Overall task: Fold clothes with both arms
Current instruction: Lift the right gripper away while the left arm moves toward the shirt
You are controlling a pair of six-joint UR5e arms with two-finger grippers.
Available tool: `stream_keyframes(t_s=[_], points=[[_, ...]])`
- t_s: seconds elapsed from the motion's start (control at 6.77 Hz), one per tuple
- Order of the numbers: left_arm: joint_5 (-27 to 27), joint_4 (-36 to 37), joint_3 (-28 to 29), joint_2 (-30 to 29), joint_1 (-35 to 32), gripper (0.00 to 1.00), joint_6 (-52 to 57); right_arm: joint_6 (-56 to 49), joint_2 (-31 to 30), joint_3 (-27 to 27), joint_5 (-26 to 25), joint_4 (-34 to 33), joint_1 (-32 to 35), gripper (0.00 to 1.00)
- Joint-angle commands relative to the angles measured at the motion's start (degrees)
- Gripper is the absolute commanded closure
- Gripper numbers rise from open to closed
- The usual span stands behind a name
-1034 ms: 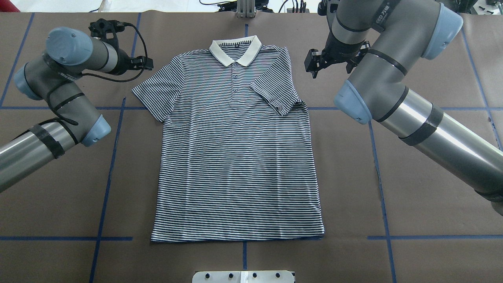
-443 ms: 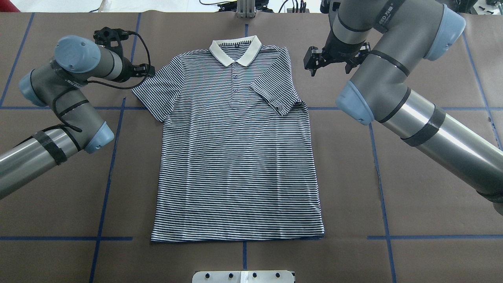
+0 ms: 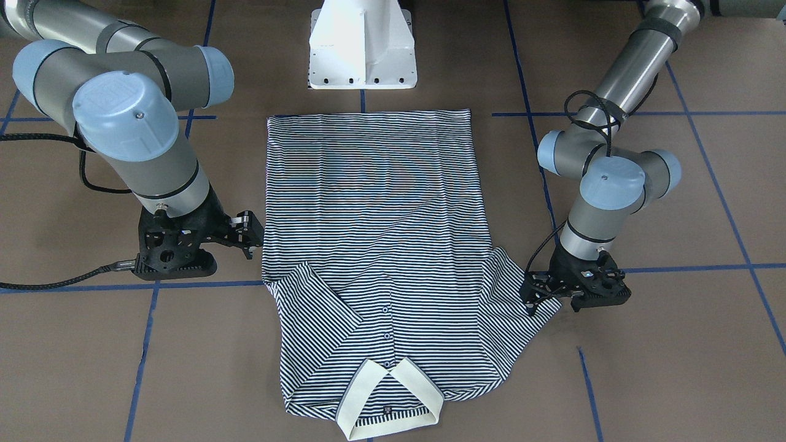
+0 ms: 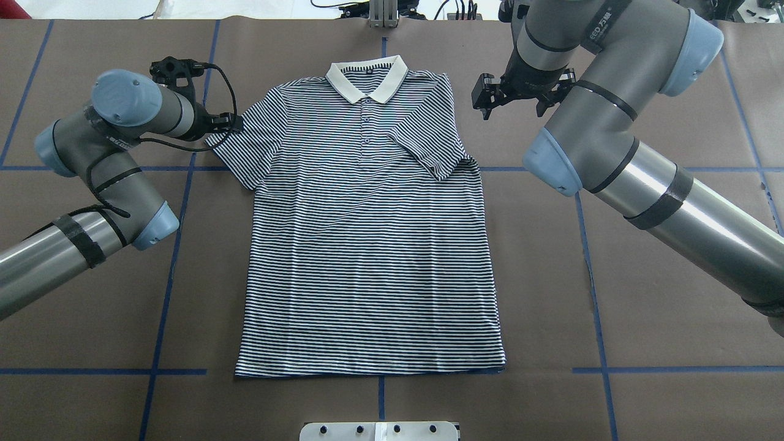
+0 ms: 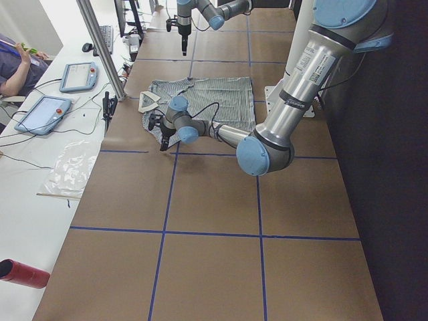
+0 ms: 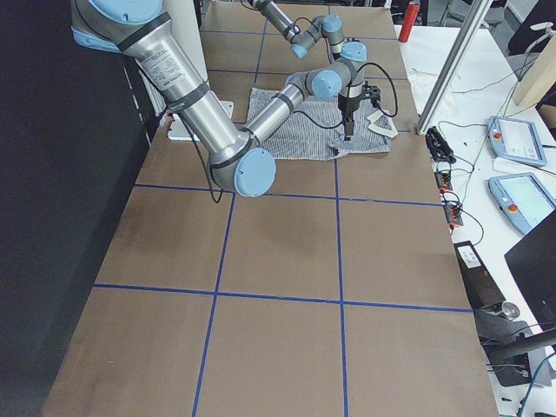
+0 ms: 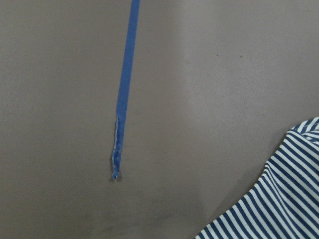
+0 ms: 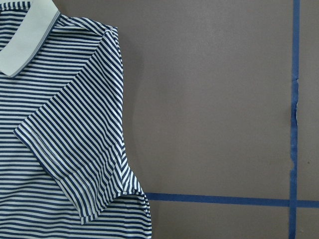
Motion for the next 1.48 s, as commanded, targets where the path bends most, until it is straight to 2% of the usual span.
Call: stream_keyframes(t_s=[0.0,0.15,0.59,0.89,1.03,1.18,1.33], points=[[0.0,0.0,0.1,0.2,0.2,0.12,-0.2,0.0,0.1,0.0,0.0,0.0,0.0,0.0],[0.0,0.0,0.0,0.2,0.2,0.27,-0.2,0.0,0.0,0.0,0.0,0.0,0.0,0.0],[-0.3,2.7,-1.6,-0.1,0.3,1.0,-0.2,0.0,0.0,-0.2,0.0,0.0,0.0,0.0],[-0.3,9.5,-6.9,-0.4,0.3,1.0,-0.5,0.0,-0.1,-0.4,-0.1,0.0,0.0,0.0],[-0.6,17.2,-11.9,-1.1,0.8,1.0,-4.6,0.0,-0.2,-0.3,-0.1,0.0,0.0,0.0],[-1.2,23.7,-12.8,-7.1,3.3,1.0,-11.8,0.0,-0.2,-0.3,-0.1,0.0,0.0,0.0],[-1.2,23.5,-7.9,-12.2,5.1,1.0,-16.2,0.0,-0.3,-0.4,-0.1,0.0,0.0,0.0]])
